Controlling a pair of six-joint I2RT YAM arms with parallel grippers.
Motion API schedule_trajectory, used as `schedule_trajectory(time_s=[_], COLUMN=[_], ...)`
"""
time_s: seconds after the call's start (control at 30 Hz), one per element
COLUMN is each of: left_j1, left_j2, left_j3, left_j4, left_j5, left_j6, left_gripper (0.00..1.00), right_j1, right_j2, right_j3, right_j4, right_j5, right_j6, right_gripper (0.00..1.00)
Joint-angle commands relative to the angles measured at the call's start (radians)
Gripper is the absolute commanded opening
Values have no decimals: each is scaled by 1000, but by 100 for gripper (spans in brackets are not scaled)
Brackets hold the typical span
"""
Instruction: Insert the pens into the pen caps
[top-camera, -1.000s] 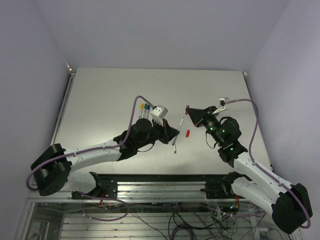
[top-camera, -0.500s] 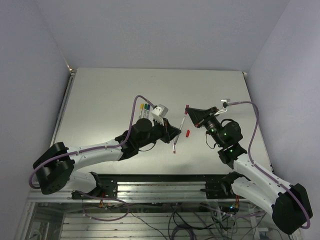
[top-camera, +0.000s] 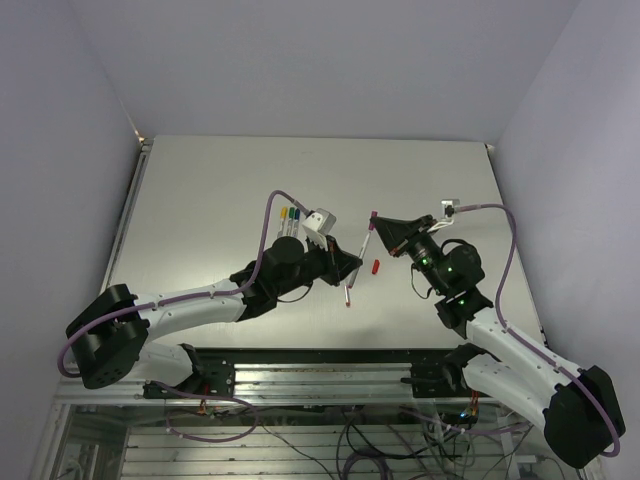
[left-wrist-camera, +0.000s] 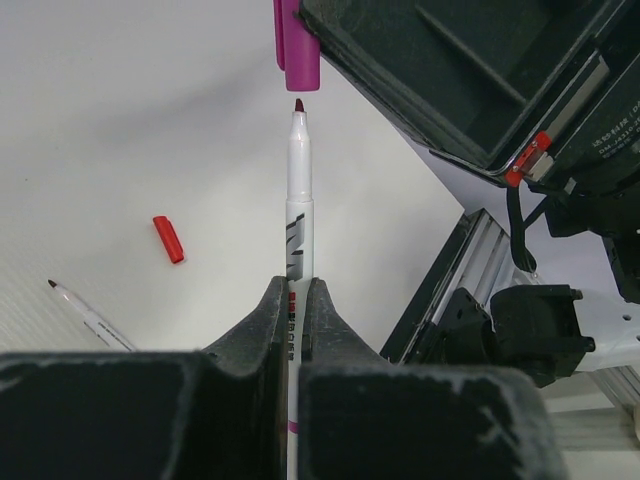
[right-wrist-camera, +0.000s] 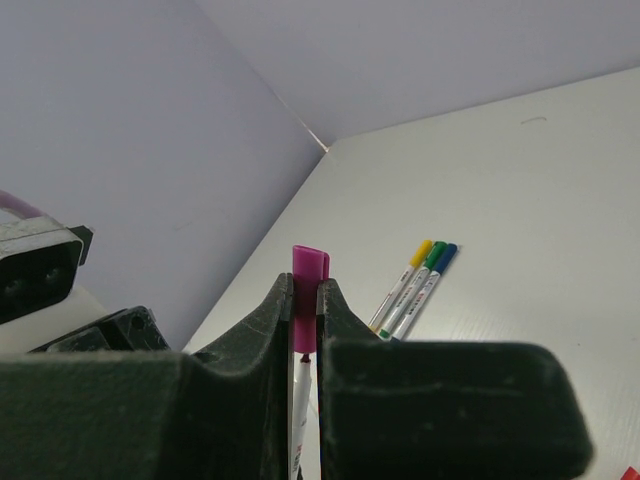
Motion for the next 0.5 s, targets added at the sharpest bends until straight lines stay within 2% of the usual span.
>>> schedule_trajectory(time_s=[0.0,0.47], left_j1=[3,3], left_j2=[-8,-5], left_j3=[-6,-8], left_j4=[41,47], left_j5=[-31,-37], left_j6=[-1,-9], left_gripper=[7,7], right_j1=[1,23], right_j2=[3,5], right_j3=[-6,-21], right_j4=[35,41], right_j5=[-8,-3], right_j6=[6,13], right_gripper=[0,0])
